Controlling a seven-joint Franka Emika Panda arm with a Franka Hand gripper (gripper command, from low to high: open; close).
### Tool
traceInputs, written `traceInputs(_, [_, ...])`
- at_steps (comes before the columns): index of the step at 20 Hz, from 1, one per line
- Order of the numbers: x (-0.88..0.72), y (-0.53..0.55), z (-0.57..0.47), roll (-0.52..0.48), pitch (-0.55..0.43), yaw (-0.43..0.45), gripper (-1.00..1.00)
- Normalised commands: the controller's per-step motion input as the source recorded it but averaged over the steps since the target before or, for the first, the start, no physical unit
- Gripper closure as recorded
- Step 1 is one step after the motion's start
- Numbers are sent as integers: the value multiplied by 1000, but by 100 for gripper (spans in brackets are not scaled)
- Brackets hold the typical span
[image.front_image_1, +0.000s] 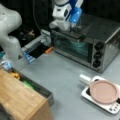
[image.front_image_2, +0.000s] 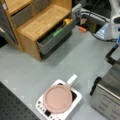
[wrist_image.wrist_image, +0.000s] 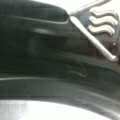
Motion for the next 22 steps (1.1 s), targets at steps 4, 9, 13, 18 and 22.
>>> traceInputs(4, [-45,-5,-94,187,-31,-126,-100])
traceInputs(9, [-74,-48,-74,224,-34,-100,-100])
traceInputs(13, [-86,-89,-119,228,-51,-76,-100])
traceInputs(18, [-99,-132,-193,245,-72,-43,-100])
traceInputs(22, [-100,-158,-242,278,-107,-28,-100])
